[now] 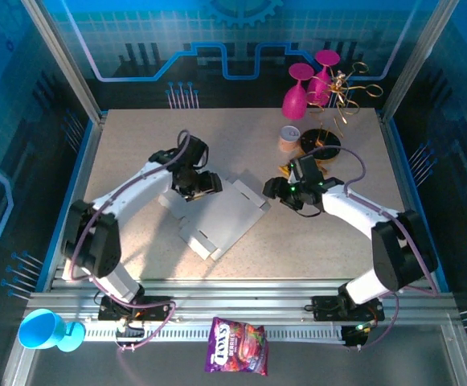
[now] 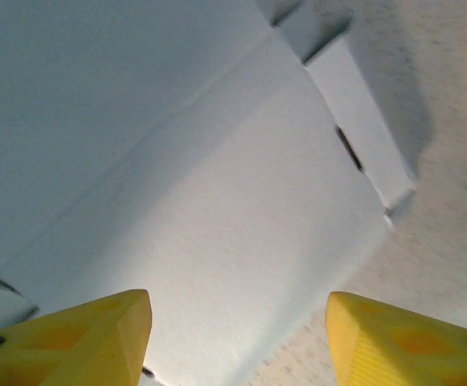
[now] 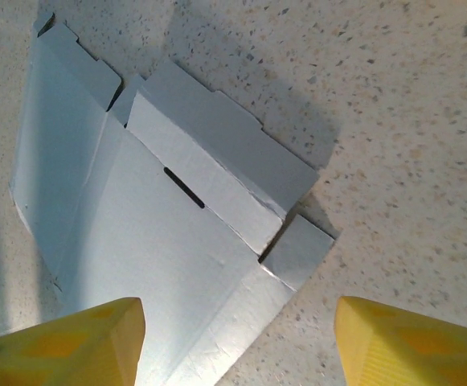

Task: Fold the paper box

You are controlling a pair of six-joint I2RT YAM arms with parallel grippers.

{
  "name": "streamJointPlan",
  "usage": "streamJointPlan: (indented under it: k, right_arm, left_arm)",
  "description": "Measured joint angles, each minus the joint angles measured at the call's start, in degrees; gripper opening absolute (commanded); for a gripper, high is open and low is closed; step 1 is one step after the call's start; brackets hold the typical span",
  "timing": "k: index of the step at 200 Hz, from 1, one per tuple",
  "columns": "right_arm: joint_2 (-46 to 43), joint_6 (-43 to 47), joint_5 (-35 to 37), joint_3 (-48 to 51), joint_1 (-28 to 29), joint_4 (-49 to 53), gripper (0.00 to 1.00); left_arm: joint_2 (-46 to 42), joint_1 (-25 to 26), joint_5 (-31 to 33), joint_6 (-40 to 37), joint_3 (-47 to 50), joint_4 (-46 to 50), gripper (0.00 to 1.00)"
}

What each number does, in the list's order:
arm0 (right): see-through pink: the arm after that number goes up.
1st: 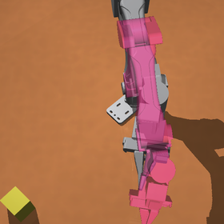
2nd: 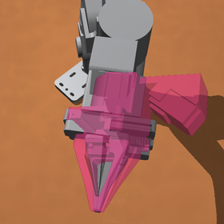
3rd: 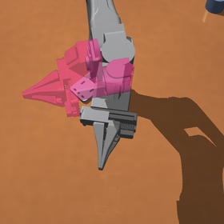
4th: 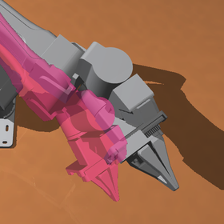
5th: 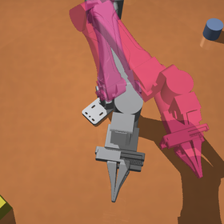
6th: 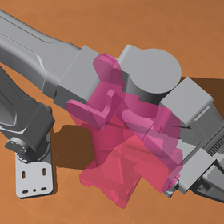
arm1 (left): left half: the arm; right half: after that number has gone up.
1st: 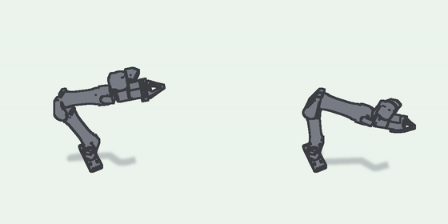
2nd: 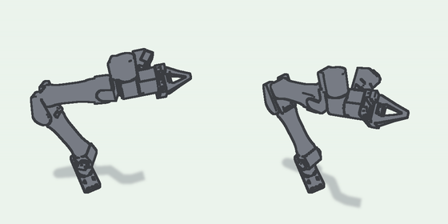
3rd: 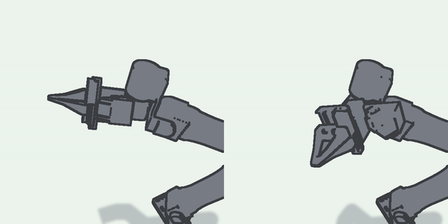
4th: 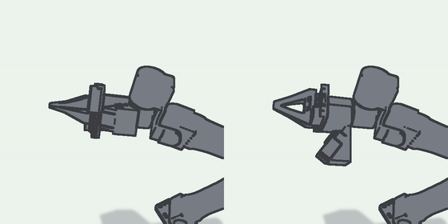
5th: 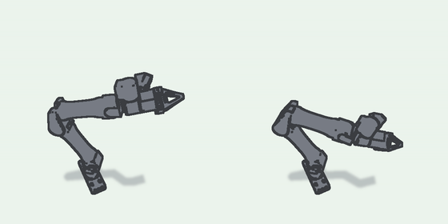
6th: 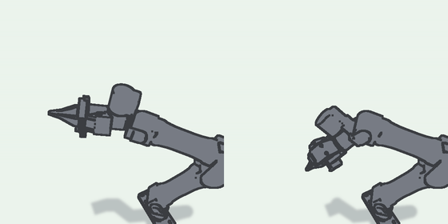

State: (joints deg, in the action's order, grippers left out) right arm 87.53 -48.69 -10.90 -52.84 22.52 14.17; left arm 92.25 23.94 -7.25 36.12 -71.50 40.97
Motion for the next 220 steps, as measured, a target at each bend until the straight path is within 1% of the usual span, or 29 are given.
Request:
streamJointPlan:
  k: [13,28,38,53,72,88,108,128,148,176,200,220]
  right_arm:
    - [2.2,-0.9,-0.9,-0.6,-0.1,-1.2,0.62]
    - [4.3,-1.8,-1.9,-1.0,-0.1,-2.6,0.62]
    - [5.6,-2.5,-2.8,-1.0,-0.1,-3.2,0.62]
    - [7.2,-3.4,-4.1,-1.0,-0.4,-4.2,0.62]
    - [9.2,-4.9,-5.9,-1.0,-1.1,-6.1,0.60]
    - [9.9,-6.5,-7.0,-0.9,-1.6,-6.7,0.60]
    - [9.5,-8.9,-8.3,0.4,-1.6,-8.3,0.60]
    - [7.4,-11.4,-9.4,4.3,-1.6,-10.0,0.59]
    - [5.6,-13.2,-10.3,7.1,-1.4,-10.3,0.58]
    - [5.5,-15.0,-10.9,7.7,0.4,-11.5,0.53]
    - [5.7,-16.5,-11.6,6.7,3.9,-12.2,0.52]
    - [7.3,-17.6,-12.4,4.1,7.4,-12.9,0.50]
  left_arm:
    - [-3.6,0.0,-1.5,3.2,5.5,-1.0,0.56]
    - [-5.5,-0.7,-2.7,5.7,11.4,-0.9,0.56]
    - [-5.9,-2.2,-3.5,6.7,14.8,-0.8,0.56]
    - [-6.2,-6.0,-4.7,7.5,18.9,-0.8,0.55]
    - [-6.4,-10.3,-5.0,7.2,20.6,-0.8,0.55]
    - [-6.7,-12.6,-5.0,6.2,20.6,-0.8,0.55]
    - [-7.4,-15.5,-5.2,4.4,21.5,-1.4,0.55]
    - [-7.6,-18.6,-6.2,2.6,23.4,-3.1,0.55]
    - [-7.5,-19.4,-8.0,0.7,24.3,-5.4,0.53]
    - [-6.5,-19.4,-11.8,-0.5,25.7,-11.2,0.52]
    - [-6.7,-19.4,-13.5,-0.6,28.5,-14.0,0.55]
    - [-8.0,-19.4,-13.8,-1.1,30.9,-14.5,0.56]
